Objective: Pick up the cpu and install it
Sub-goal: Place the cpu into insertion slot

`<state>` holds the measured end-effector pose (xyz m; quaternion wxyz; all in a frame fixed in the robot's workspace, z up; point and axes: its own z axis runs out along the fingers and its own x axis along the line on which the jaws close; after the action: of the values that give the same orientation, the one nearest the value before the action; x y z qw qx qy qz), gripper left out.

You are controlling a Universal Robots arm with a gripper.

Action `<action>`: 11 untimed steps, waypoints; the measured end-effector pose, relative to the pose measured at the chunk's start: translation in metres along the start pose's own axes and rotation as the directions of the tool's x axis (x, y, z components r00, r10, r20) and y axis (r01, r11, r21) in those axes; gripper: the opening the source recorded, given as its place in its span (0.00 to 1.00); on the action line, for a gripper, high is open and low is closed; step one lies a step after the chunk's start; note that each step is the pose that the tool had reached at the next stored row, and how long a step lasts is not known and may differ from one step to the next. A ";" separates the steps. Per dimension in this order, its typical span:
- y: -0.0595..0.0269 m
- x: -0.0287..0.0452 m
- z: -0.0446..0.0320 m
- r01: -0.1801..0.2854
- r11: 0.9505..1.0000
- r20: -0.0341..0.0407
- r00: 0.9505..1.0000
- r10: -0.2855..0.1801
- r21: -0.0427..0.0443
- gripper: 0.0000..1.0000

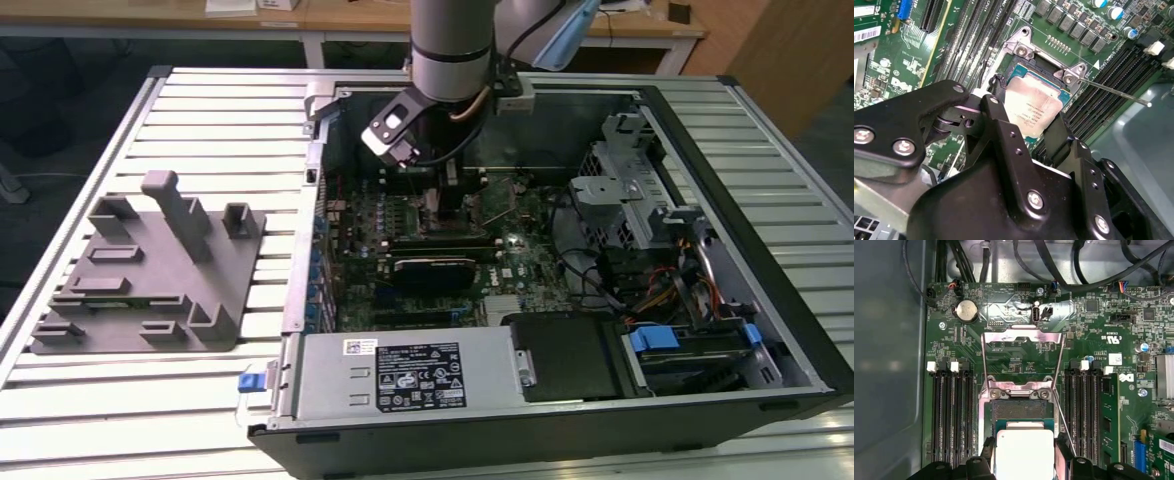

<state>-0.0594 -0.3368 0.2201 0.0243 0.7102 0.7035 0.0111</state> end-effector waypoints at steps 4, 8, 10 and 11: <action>-0.0002 0.0002 0.0038 -0.001 1.000 0.000 1.000 0.001 0.000 0.55; -0.0004 0.0007 0.0069 -0.002 1.000 0.000 1.000 0.002 0.000 0.55; -0.0003 0.0009 0.0083 -0.002 1.000 0.000 1.000 0.002 0.000 0.55; -0.0002 0.0010 0.0090 -0.003 1.000 0.000 1.000 0.003 0.000 0.55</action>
<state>-0.0591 -0.3359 0.2111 0.0243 0.7112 0.7025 0.0111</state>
